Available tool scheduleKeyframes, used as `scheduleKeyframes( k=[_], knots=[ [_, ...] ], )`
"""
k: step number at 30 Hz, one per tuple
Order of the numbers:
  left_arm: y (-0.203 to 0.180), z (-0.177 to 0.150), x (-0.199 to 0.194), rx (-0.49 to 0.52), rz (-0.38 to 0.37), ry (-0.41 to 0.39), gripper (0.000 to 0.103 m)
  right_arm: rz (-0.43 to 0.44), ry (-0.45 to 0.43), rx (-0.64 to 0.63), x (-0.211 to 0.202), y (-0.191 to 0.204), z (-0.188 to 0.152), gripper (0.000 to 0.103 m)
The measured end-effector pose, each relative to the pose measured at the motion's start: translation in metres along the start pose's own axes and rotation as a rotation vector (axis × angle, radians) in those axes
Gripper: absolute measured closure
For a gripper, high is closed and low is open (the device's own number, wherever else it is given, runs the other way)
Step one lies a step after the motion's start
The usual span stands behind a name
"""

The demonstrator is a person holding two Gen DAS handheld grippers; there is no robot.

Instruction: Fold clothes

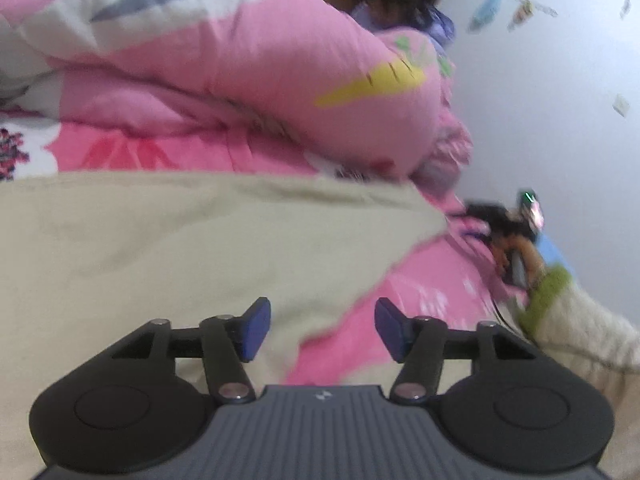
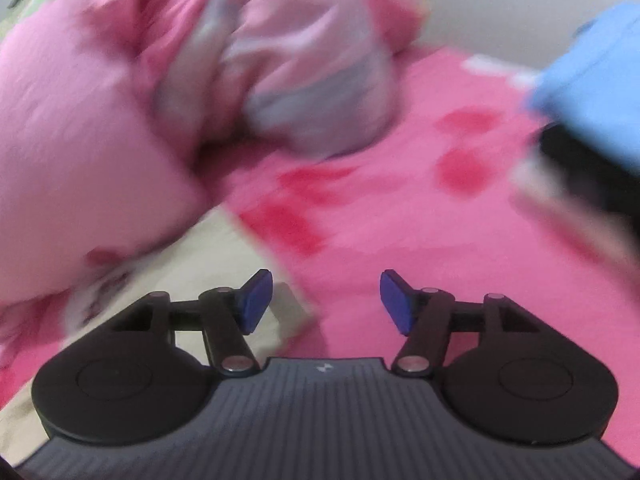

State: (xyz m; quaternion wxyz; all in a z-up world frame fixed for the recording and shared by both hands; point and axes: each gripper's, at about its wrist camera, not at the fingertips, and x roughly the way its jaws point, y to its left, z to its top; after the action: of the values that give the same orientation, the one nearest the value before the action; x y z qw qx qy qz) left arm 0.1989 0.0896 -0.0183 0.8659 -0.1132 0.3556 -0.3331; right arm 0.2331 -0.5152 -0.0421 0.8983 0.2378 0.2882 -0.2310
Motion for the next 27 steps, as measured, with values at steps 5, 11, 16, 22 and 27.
scheduleKeyframes(
  k=[5, 11, 16, 22, 27],
  knots=[
    [0.007, 0.033, 0.049, -0.069, 0.082, 0.05, 0.042, 0.026, -0.062, -0.042, -0.024, 0.01, 0.014, 0.044],
    [0.017, 0.043, 0.109, -0.054, 0.222, 0.061, 0.042, 0.26, 0.015, -0.28, -0.031, 0.097, 0.002, 0.044],
    [0.031, 0.019, 0.115, -0.066, 0.198, 0.006, 0.042, 0.486, 0.072, -0.647, -0.033, 0.2, -0.052, 0.054],
    [0.046, 0.01, 0.107, -0.136, 0.13, -0.05, 0.042, 0.536, 0.141, -1.039, 0.003, 0.297, -0.135, 0.075],
    [0.054, 0.009, 0.103, -0.186, 0.09, -0.058, 0.042, 0.388, 0.09, -0.803, 0.062, 0.312, -0.085, 0.079]
  ],
)
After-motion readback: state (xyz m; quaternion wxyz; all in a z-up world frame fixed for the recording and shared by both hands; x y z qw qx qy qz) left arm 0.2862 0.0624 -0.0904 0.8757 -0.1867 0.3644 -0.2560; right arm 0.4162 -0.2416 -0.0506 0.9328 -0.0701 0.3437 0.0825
